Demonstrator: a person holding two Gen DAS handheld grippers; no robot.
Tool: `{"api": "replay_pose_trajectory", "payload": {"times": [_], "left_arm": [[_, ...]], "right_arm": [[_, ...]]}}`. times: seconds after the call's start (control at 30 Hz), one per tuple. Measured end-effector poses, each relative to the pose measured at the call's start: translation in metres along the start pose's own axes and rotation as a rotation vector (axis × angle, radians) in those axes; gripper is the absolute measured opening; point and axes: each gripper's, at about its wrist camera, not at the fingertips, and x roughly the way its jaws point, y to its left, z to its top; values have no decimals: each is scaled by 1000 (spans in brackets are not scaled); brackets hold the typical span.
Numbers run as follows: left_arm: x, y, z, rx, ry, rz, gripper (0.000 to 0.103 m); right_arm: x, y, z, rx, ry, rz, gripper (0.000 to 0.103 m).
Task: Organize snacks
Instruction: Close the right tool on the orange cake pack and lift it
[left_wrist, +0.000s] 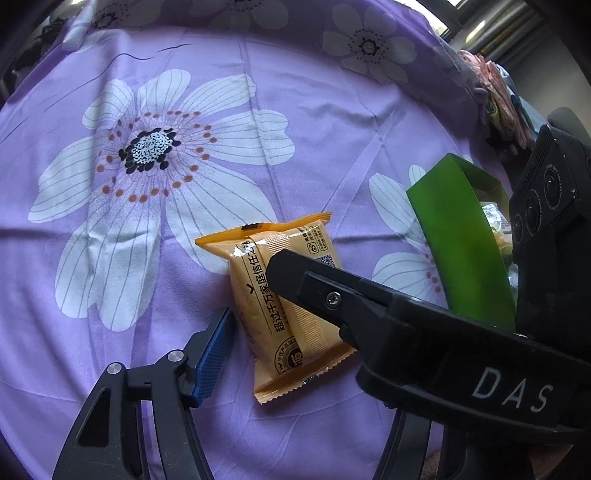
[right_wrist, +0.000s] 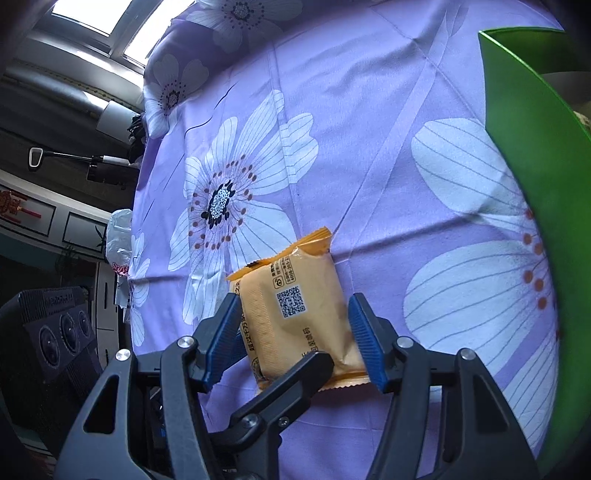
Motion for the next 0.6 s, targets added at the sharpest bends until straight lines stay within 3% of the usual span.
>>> {"api": "replay_pose_trajectory", "payload": {"times": [0.23,0.6], "left_arm": [[-6,-3,-1,31,-43,-23,59],[-29,-14,-1,95,-185,-36,58]], "right_arm": [[-4,2,-1,-21,-18,12,52],[-29,18,-2,-103,-139,11,52]]}}
